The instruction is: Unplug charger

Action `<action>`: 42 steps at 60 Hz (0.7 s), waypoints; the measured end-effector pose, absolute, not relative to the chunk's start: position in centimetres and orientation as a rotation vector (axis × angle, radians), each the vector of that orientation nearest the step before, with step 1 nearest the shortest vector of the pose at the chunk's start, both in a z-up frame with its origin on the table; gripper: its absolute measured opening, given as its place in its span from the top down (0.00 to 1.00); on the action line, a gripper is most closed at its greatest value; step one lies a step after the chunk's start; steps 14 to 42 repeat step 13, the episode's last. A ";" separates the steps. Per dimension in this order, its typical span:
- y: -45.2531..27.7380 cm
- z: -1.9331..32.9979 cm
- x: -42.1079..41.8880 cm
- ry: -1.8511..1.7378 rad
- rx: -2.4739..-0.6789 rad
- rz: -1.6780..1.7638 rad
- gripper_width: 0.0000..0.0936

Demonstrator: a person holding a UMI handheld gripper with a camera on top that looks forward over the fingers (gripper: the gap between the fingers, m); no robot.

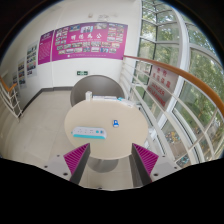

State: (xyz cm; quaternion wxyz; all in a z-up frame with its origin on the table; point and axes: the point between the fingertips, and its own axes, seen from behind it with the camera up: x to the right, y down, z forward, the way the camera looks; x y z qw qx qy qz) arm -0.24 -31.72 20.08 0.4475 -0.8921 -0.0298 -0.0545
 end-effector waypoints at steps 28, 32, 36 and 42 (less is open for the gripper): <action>-34.1 22.3 -1.0 -0.054 -2.199 -0.132 0.09; -34.1 22.3 -1.0 -0.054 -2.199 -0.132 0.09; -34.1 22.3 -1.0 -0.054 -2.199 -0.132 0.09; -34.1 22.3 -1.0 -0.054 -2.199 -0.132 0.09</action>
